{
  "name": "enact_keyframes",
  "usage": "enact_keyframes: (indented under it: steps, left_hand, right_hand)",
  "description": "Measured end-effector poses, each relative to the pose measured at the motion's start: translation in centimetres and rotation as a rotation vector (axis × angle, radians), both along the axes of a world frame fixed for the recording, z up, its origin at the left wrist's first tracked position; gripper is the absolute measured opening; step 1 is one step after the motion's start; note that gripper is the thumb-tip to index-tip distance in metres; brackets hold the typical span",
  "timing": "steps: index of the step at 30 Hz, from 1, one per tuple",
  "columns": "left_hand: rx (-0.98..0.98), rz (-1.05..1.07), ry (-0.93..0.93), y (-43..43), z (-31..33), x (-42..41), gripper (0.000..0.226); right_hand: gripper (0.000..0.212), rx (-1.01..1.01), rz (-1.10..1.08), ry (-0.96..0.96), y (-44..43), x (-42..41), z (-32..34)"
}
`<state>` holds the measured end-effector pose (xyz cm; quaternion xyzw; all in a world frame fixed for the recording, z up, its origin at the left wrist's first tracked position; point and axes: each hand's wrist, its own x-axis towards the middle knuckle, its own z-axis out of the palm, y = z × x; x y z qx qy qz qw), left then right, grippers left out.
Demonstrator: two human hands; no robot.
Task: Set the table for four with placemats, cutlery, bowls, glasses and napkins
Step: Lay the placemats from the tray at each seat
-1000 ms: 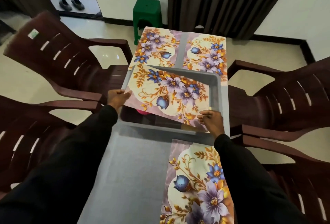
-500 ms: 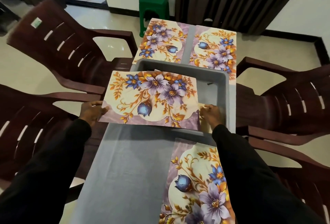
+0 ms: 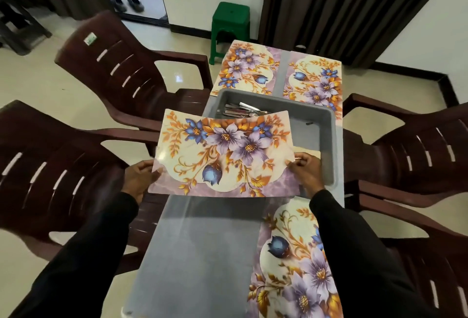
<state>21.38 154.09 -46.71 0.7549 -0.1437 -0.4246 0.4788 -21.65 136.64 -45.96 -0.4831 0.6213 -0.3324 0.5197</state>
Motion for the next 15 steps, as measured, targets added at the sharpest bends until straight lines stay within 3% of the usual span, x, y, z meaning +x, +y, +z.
enact_keyframes:
  steps: [15]
  left_hand:
    - [0.039, -0.167, 0.004, 15.5, -2.6, -2.0, 0.033]
  right_hand:
    - [0.022, 0.012, -0.16, 0.154, 20.6, -3.5, -1.9]
